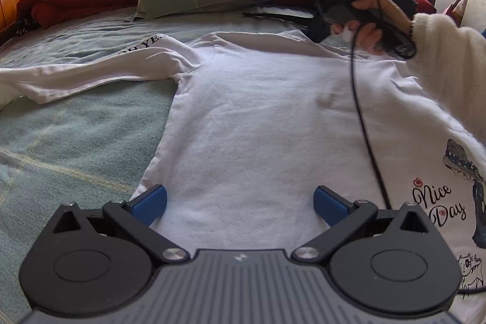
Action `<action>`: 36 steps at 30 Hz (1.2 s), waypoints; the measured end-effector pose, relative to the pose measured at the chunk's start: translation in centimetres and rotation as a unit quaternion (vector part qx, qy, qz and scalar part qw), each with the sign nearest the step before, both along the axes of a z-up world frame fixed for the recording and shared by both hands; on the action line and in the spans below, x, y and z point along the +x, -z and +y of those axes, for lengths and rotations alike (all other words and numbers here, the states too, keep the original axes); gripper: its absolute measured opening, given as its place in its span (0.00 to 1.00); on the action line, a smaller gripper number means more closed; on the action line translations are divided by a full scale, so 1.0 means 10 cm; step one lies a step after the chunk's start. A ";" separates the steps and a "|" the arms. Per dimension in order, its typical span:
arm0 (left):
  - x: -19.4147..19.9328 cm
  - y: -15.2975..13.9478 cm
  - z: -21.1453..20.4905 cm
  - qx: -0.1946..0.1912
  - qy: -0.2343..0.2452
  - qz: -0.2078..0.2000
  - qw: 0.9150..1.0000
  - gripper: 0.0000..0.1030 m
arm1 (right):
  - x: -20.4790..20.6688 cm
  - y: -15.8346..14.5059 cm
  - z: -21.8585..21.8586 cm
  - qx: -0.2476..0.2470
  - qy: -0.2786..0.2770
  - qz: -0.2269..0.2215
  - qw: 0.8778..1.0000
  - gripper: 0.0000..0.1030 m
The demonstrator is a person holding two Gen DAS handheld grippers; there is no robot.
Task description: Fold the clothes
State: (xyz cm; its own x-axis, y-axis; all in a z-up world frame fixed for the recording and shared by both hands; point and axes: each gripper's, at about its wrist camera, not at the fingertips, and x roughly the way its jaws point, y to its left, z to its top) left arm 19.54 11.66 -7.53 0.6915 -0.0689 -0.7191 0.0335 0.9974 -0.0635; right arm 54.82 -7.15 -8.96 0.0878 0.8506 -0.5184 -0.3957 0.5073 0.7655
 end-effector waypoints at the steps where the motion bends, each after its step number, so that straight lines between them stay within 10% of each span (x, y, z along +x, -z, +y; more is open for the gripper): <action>1: 0.00 0.00 0.00 -0.001 0.000 0.000 1.000 0.99 | 0.03 0.03 0.02 0.009 0.001 0.005 1.000 1.00; 11: 0.01 0.00 0.00 -0.002 -0.002 0.000 1.000 0.99 | 0.09 -0.05 -0.02 0.065 0.066 -0.057 0.994 1.00; 22: -0.05 -0.13 0.07 0.004 -0.013 -0.010 1.000 0.99 | -0.22 -0.53 -0.08 -0.111 0.078 -0.142 0.981 1.00; 30: -0.09 -0.17 0.21 -0.014 -0.031 -0.016 0.999 0.99 | -0.54 -0.41 0.27 -0.083 -0.057 -0.075 0.992 1.00; 36: -0.15 -0.30 0.36 -0.032 -0.029 -0.024 0.999 0.99 | -0.44 -0.14 0.52 -0.127 -0.014 -0.117 0.985 1.00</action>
